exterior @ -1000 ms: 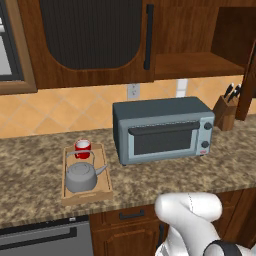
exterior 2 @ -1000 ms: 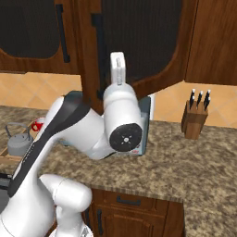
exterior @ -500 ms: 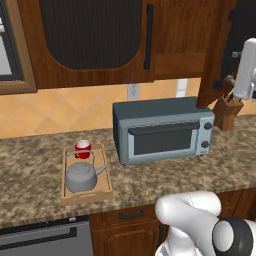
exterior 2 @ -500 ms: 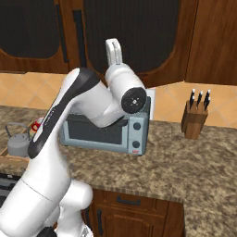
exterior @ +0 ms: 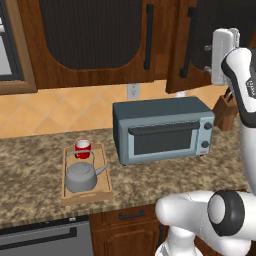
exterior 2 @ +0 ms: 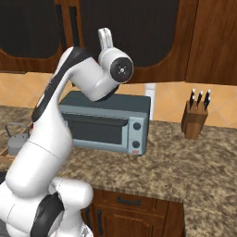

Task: Pick the kettle from the counter and place it on the tray. Then pick the mug from the cabinet and place it on the tray. Then close the cabinet doors.

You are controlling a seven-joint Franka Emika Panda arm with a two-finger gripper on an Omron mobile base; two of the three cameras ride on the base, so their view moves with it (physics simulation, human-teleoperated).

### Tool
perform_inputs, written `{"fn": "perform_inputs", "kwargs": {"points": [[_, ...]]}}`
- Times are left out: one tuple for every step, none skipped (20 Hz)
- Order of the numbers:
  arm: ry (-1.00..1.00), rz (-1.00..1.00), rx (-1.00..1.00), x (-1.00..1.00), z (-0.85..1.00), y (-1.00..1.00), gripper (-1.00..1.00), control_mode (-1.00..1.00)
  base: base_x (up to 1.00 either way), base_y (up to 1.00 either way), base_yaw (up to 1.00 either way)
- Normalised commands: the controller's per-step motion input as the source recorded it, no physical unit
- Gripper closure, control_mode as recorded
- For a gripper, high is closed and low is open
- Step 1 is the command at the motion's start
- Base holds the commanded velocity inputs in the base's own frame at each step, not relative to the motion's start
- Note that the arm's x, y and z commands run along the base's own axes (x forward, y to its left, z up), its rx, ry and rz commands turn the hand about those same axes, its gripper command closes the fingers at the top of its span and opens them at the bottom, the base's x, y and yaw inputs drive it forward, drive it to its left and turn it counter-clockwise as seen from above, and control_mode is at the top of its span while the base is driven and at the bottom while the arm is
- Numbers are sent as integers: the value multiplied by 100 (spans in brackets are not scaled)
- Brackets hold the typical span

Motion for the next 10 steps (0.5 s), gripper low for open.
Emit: {"fn": "perform_inputs", "kwargs": {"points": [[1, 0, -2, 100, -9, 42, -100, -100, 0, 0, 0], [1, 0, -3, 100, -14, 48, -100, -100, 0, 0, 0], [0, 0, -1, 100, -12, 38, -100, -100, 0, 0, 0], [0, 0, 0, 100, -10, 35, -100, -100, 0, 0, 0], [0, 0, -1, 100, -13, 42, -100, -100, 0, 0, 0], [0, 0, -1, 100, -12, 39, -100, -100, 0, 0, 0], [0, 0, 0, 100, -6, 26, -100, -100, 0, 0, 0], [0, 0, -1, 100, -9, 34, -100, -100, 0, 0, 0], [0, 0, -1, 100, -10, 35, -100, -100, 0, 0, 0], [0, 0, 0, 99, -6, 26, -100, -100, 0, 0, 0]]}}
